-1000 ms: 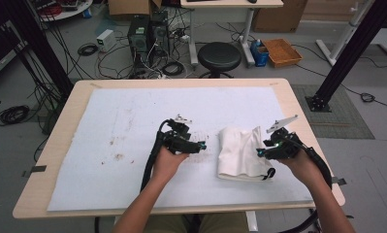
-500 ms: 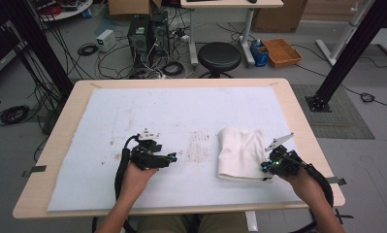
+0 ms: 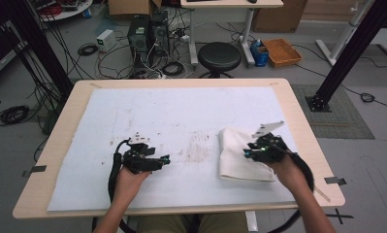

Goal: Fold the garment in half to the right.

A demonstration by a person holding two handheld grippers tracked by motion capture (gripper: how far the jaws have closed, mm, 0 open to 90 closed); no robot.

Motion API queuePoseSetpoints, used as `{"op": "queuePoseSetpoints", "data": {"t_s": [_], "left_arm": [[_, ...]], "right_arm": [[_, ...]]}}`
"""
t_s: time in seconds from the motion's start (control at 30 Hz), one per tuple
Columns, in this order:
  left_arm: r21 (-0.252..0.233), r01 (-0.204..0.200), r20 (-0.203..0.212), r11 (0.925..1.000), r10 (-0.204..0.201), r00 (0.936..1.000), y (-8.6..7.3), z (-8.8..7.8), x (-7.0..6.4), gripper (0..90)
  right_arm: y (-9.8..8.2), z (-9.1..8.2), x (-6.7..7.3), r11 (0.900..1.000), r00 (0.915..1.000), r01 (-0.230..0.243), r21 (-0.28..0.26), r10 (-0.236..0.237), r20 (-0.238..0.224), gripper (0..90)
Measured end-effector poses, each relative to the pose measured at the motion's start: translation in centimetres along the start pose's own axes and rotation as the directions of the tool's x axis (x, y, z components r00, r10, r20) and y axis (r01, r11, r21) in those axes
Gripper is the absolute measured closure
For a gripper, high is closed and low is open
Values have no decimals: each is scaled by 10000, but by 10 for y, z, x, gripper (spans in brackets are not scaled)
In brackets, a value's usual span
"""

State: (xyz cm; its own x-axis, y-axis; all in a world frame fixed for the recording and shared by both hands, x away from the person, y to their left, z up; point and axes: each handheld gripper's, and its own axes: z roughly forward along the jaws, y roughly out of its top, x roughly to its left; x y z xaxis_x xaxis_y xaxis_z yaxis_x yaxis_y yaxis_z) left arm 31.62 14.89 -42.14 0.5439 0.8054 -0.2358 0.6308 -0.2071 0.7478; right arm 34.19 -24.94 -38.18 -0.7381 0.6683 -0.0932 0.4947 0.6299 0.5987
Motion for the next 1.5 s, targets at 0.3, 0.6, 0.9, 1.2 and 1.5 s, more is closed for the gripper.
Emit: {"op": "queuePoseSetpoints", "data": {"t_s": [0.3,0.6,0.9,1.2,1.5], "left_arm": [[43,38,-20,10000,-38,10000,-2,-1,3,315],[94,26,-32,10000,-26,10000,-2,0,3,315],[88,75,-62,9999,-74,10000,-1,1,4,315],[94,116,-46,9999,-115,9999,-1,3,3,315],[221,-22,57,9998,21,10000,0,6,0,315]], "right_arm": [[55,74,26,9607,9859,1590,2277,-1421,-888,833],[55,59,28,9740,9849,1502,1695,-1325,-1116,800],[30,42,32,9725,9631,1833,1436,-1484,-2244,683],[39,45,31,9682,9572,2088,1378,-1734,-2315,445],[73,86,-8,9926,9939,104,1206,-235,1080,866]]}}
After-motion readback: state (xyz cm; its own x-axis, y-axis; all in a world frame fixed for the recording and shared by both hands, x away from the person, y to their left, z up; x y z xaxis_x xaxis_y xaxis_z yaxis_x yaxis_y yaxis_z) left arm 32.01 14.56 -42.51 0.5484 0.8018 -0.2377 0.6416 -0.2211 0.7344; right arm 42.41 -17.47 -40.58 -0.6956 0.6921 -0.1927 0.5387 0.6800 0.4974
